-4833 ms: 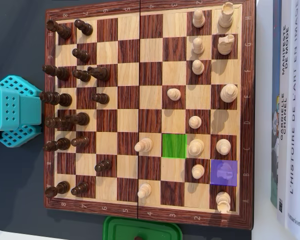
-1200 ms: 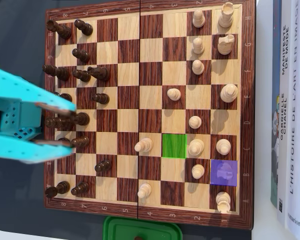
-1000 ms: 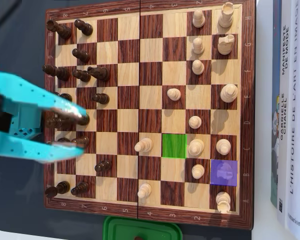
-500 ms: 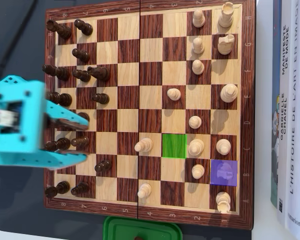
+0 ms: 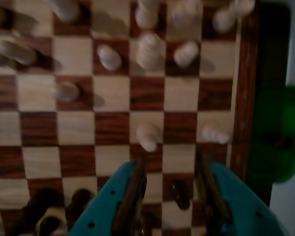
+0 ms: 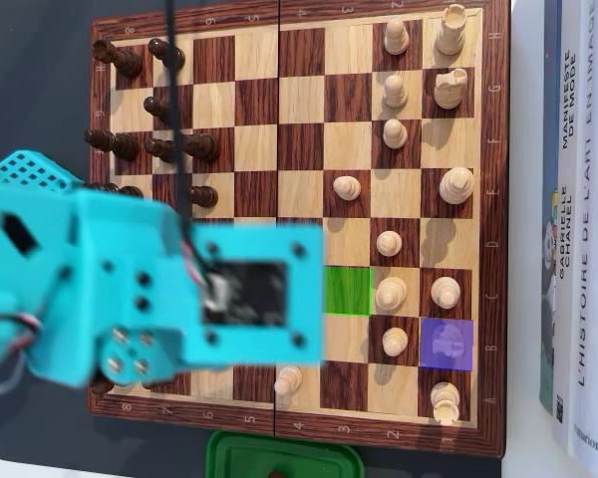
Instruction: Play chess
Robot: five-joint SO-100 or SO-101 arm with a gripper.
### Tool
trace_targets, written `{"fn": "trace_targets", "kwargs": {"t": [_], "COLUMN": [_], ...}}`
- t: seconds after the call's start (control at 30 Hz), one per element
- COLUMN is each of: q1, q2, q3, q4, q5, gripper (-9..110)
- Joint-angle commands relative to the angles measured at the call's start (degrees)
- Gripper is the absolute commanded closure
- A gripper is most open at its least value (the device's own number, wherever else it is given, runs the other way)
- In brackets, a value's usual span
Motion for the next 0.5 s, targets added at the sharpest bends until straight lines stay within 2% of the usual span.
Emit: {"fn": "trace_targets", "kwargs": {"t": [0.0, 0.23, 0.47], "q1": [1.67, 1.14, 1.14], "q2": [-5.8, -19.78, -28.83], "q3": [-11.34, -28.83, -39.55], "q4": [4.57, 8.0, 8.26], "q5": [-0.35, -0.26, -0.26], "gripper": [86, 86, 86]}}
